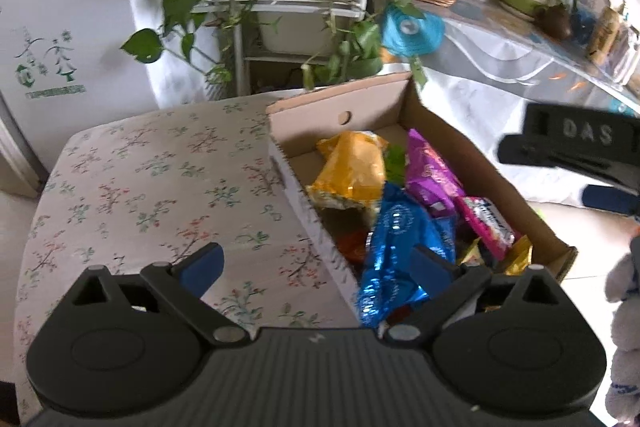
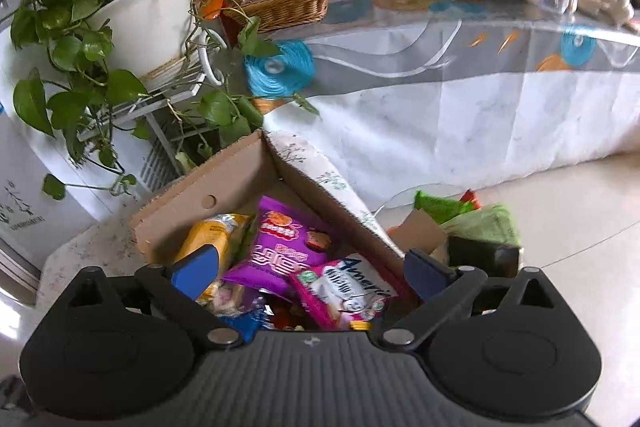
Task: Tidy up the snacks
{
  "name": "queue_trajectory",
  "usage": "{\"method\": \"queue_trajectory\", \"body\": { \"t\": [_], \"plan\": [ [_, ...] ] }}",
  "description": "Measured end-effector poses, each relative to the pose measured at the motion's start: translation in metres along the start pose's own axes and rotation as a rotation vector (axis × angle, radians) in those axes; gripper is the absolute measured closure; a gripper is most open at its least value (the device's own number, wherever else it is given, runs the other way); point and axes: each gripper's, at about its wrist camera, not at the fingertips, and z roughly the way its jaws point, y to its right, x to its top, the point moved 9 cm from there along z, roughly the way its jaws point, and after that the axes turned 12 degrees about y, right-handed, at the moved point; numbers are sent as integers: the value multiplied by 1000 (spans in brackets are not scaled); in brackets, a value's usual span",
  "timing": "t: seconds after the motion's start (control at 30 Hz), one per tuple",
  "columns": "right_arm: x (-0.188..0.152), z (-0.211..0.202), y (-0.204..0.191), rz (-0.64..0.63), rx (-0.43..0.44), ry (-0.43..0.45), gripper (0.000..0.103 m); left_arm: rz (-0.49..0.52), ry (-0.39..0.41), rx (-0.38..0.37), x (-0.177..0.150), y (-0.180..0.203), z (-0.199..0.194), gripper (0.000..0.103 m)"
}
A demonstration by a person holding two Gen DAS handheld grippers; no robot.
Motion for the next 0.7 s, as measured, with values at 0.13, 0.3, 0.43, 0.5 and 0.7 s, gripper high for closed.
{"method": "queue_trajectory", "body": {
  "t": [0.13,0.3,0.43,0.5,0.7],
  "plan": [
    [-4,-7,8,-67,-65,16,0,-13,5,27,3,-8,-4,4],
    [-15,-13,17,-87,-95,-11,0,-21,9,49,9,-12,-6,3],
    [-22,-15,20,-76,-108,-38,0,-3,13,55,13,-10,-5,2],
    [-24,-17,19,-70,-101,-46,0,3,10,59,14,-8,-3,2],
    [-27,-16,15,-101,-98,-59,0,15,0,81,17,-7,2,1]
  ]
}}
